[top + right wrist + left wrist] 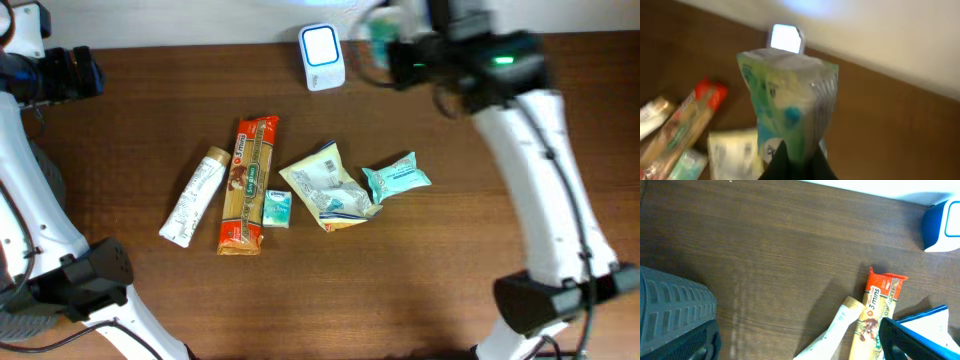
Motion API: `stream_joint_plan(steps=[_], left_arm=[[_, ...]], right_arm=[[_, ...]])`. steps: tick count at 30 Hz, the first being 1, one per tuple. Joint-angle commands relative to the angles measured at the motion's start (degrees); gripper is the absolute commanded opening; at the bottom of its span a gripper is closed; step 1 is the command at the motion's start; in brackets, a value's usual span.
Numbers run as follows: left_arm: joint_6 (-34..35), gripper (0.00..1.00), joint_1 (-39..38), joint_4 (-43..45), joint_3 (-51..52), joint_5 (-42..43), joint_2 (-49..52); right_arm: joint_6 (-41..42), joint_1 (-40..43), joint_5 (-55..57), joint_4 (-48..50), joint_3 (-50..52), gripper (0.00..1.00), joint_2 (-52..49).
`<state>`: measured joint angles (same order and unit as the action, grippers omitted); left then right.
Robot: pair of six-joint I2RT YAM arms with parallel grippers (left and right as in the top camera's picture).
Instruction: Scan the item barcode
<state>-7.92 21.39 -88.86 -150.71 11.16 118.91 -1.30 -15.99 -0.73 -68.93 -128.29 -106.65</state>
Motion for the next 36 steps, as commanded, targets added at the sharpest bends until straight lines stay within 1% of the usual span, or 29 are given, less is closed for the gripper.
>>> stream_joint_plan(steps=[1, 3, 6, 8, 11, 12, 14, 16, 18, 19, 20, 21, 23, 25, 27, 29, 32, 34, 36], left_arm=[[-0.6, 0.99, 0.2, 0.0, -0.6, 0.4, -1.6], [-0.6, 0.99, 0.2, 0.0, -0.6, 0.4, -1.6], [-0.6, 0.99, 0.2, 0.0, -0.6, 0.4, -1.6], [-0.6, 0.99, 0.2, 0.0, -0.6, 0.4, -1.6], [-0.6, 0.99, 0.2, 0.0, -0.6, 0.4, -1.6], [-0.6, 0.99, 0.2, 0.0, -0.6, 0.4, -1.6], [-0.6, 0.99, 0.2, 0.0, -0.6, 0.4, -1.6], [-0.6, 0.99, 0.2, 0.0, -0.6, 0.4, -1.6], [-0.6, 0.99, 0.2, 0.0, -0.6, 0.4, -1.6], [-0.6, 0.99, 0.2, 0.0, -0.6, 0.4, -1.6], [-0.6, 0.99, 0.2, 0.0, -0.6, 0.4, -1.6], [-0.6, 0.99, 0.2, 0.0, -0.6, 0.4, -1.6], [-0.6, 0.99, 0.2, 0.0, -0.6, 0.4, -1.6], [-0.6, 0.99, 0.2, 0.0, -0.6, 0.4, -1.6], [-0.6, 0.99, 0.2, 0.0, -0.6, 0.4, -1.6], [-0.6, 0.99, 0.2, 0.0, -0.6, 0.4, -1.6], [-0.6, 0.99, 0.2, 0.0, -0.6, 0.4, -1.6], [-0.6, 0.99, 0.2, 0.0, -0.6, 0.4, -1.6], [-0.6, 0.99, 0.2, 0.0, -0.6, 0.4, -1.6]], right_arm=[[9.2, 9.1, -3.7, -8.8, 1.2, 0.04, -2.6], [10.9, 14.1, -3.8, -11.3, 2.8, 0.04, -4.5], [12.9, 21.5, -4.1, -9.7, 9.9, 0.04, -7.4], [14.3, 26.0, -4.0, -5.3, 17.0, 0.04, -8.4], [14.4, 32.7, -5.1, 6.8, 31.4, 0.04, -8.5], [14.5, 33.8, -5.1, 8.4, 33.6, 0.04, -8.5], [14.5, 35.2, -5.1, 10.7, 37.1, 0.08, -8.5], [14.4, 35.5, -5.1, 10.7, 38.2, 0.23, -8.5], [14.2, 35.5, -5.5, 9.5, 37.8, 0.44, -8.5], [13.4, 35.5, -5.7, 8.7, 36.7, 0.57, -8.5], [13.3, 35.5, -6.2, 4.5, 32.5, 0.60, -8.5], [13.1, 35.3, -7.8, 1.2, 28.7, 0.60, -8.5], [8.7, 32.5, -16.3, -5.2, 18.4, 0.60, -8.5], [7.1, 27.0, -23.1, -6.3, 13.8, 0.60, -8.5], [7.5, 21.5, -26.8, -5.3, 13.6, 0.60, -8.5], [8.0, 13.8, -30.5, -4.6, 13.7, 0.60, -9.8], [10.3, 4.0, -30.3, -3.9, 13.7, 0.60, -12.4], [14.1, -2.7, -30.3, -1.9, 13.7, 0.59, -15.5], [16.9, -6.8, -30.1, 0.0, 13.7, 0.59, -18.1]])
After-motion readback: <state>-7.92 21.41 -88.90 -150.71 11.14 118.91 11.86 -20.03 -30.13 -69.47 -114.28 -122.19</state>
